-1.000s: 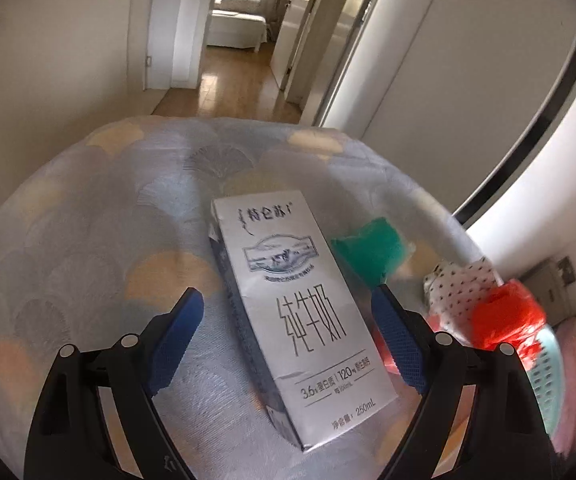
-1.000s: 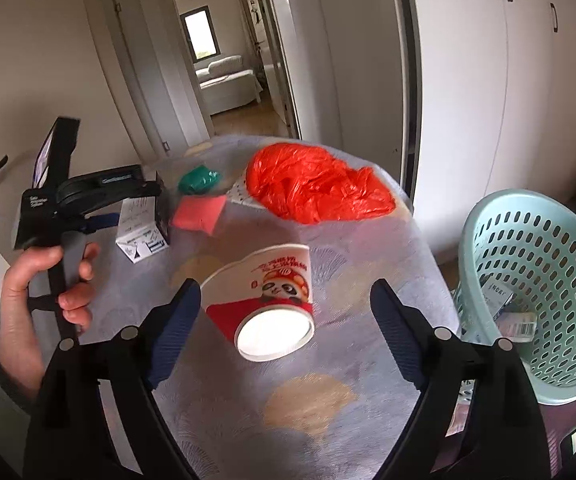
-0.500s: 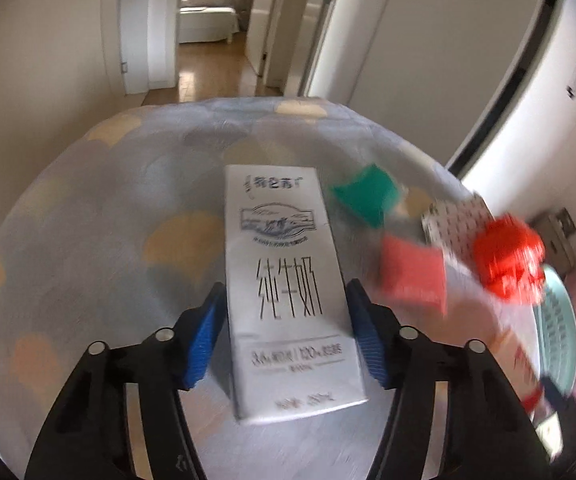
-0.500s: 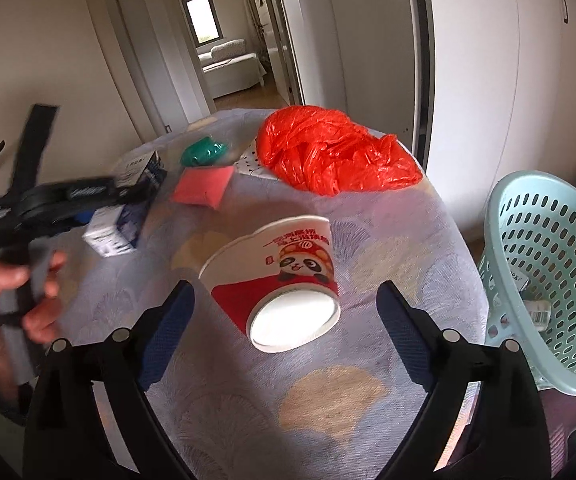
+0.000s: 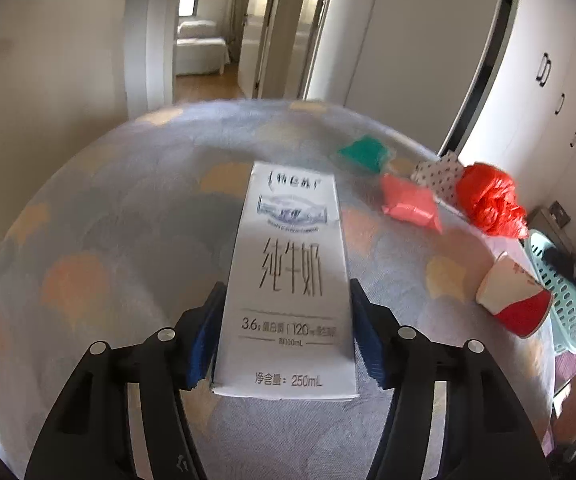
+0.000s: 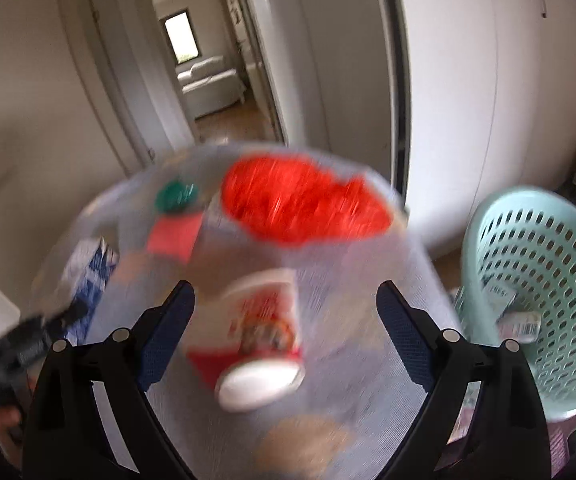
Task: Collect trash
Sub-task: 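Grasp the red plastic bag with the right tool while the left tool holds the carton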
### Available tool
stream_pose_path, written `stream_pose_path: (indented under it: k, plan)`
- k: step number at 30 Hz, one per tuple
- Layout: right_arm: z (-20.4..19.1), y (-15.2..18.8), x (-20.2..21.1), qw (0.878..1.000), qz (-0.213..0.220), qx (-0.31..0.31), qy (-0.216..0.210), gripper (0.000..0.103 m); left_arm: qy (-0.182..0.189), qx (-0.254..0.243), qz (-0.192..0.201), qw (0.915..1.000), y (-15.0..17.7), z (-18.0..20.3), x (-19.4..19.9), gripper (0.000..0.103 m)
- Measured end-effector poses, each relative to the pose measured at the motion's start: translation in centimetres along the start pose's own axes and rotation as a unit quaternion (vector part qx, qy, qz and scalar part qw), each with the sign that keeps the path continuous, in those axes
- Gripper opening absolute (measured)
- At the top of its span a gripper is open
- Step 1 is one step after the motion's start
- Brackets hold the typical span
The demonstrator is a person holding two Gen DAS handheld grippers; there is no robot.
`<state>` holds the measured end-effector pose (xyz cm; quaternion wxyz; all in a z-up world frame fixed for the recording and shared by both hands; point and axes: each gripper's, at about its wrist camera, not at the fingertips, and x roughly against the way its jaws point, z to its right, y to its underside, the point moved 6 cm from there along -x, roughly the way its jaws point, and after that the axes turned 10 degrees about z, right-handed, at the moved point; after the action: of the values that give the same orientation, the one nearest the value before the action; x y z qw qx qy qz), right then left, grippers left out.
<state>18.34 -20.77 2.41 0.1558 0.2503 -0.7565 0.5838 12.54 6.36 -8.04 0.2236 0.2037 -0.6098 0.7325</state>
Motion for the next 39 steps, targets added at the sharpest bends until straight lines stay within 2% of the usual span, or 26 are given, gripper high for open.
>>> stream_pose_path:
  k: [4,7,11,19,20,21,22,24,25,27,32,39]
  plan:
    - [1.1,-3.0,-2.3,1.000,0.010,0.021,0.020,0.088,0.000,-0.013,0.010,0.9999,-0.1,0.5,-0.1,0.058]
    - [-0.1,-3.8,-4.5,0.998,-0.003,0.060,-0.009,0.088,-0.002,-0.009,0.005,0.9999,-0.1,0.4,-0.5,0.058]
    - [-1.9,-4.6,-5.7,0.992,0.009,0.122,0.026,0.088,0.002,0.007,0.004,1.0000,-0.2,-0.1,-0.7,0.058]
    - [-0.1,-2.7,-9.4,0.997,-0.054,0.052,-0.001,0.088,0.002,0.004,0.007,1.0000,-0.2,0.0,-0.6,0.058]
    - [0.0,-2.4,-9.6,0.997,-0.058,0.053,-0.002,0.085,0.003,0.002,0.006,1.0000,-0.2,0.1,-0.6,0.058]
    - [0.0,-2.4,-9.6,0.997,-0.057,0.056,-0.002,0.075,0.002,-0.001,0.004,1.0000,-0.2,0.2,-0.7,0.057]
    - [-0.2,-2.4,-9.5,0.997,-0.056,0.058,-0.002,0.071,0.002,-0.002,0.003,1.0000,-0.2,0.2,-0.7,0.056]
    - [-0.4,-2.4,-9.1,0.997,-0.055,0.063,-0.004,0.055,0.003,-0.003,0.004,1.0000,-0.2,0.2,-0.7,0.056]
    - [-0.8,-2.2,-8.9,0.996,-0.053,0.067,-0.004,0.051,0.003,-0.003,0.005,1.0000,-0.2,0.2,-0.6,0.056]
    - [-1.1,-2.2,-8.2,0.996,-0.041,0.080,-0.002,0.036,0.005,-0.003,0.010,0.9999,-0.3,0.2,-0.5,0.056]
    - [-2.1,-2.2,-6.2,0.992,-0.008,0.123,0.018,0.023,0.002,-0.007,0.015,0.9999,-0.4,0.3,-0.4,0.055]
    - [-2.5,-3.8,-1.6,0.993,0.045,0.111,0.018,0.022,0.016,-0.013,0.046,0.9987,-0.9,0.7,1.0,0.053]
